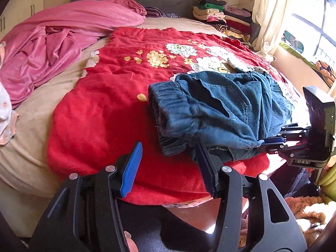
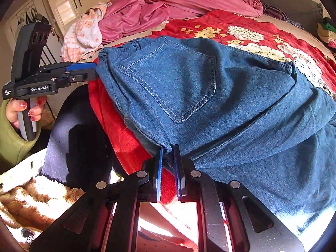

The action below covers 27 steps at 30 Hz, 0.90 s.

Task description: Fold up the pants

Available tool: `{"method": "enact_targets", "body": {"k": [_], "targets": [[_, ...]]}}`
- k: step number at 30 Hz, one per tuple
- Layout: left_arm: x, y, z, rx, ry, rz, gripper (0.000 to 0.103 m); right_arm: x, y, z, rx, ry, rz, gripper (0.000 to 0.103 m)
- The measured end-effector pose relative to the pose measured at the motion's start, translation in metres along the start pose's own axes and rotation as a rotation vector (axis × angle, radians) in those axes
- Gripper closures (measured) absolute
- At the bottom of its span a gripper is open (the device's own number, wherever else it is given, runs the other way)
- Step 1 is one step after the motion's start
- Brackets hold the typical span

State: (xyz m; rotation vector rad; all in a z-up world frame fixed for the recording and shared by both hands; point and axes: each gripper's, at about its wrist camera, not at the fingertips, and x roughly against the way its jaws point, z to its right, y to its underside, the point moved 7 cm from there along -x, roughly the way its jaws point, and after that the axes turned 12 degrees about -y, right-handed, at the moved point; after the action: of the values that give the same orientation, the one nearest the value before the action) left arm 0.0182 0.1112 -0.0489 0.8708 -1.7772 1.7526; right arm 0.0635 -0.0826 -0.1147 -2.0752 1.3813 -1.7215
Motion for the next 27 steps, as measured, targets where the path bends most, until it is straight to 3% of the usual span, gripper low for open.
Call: {"method": "enact_targets", "body": {"k": [5, 10, 15, 18, 22, 27], "targets": [[0.021, -0.021, 0.022, -0.018, 0.066, 0.058, 0.058, -0.002, 0.002, 0.001, -0.013, -0.005, 0.006, 0.089], [-0.006, -0.024, 0.077, -0.095, 0.138, 0.011, 0.058, 0.008, 0.003, -0.005, -0.044, -0.057, 0.034, 0.076], [-0.042, -0.004, 0.088, -0.165, 0.032, -0.071, 0.059, 0.039, -0.004, -0.004, -0.074, -0.031, 0.107, 0.076], [-0.052, 0.007, 0.084, -0.158, 0.023, -0.107, 0.059, 0.05, -0.016, -0.001, -0.067, -0.001, 0.148, 0.074], [-0.054, 0.01, 0.084, -0.172, 0.012, -0.1, 0.059, 0.035, -0.028, 0.006, -0.071, 0.02, 0.115, 0.073], [-0.059, 0.013, 0.083, -0.163, 0.022, -0.09, 0.058, -0.001, -0.017, 0.037, -0.22, 0.056, 0.021, 0.072]]}}
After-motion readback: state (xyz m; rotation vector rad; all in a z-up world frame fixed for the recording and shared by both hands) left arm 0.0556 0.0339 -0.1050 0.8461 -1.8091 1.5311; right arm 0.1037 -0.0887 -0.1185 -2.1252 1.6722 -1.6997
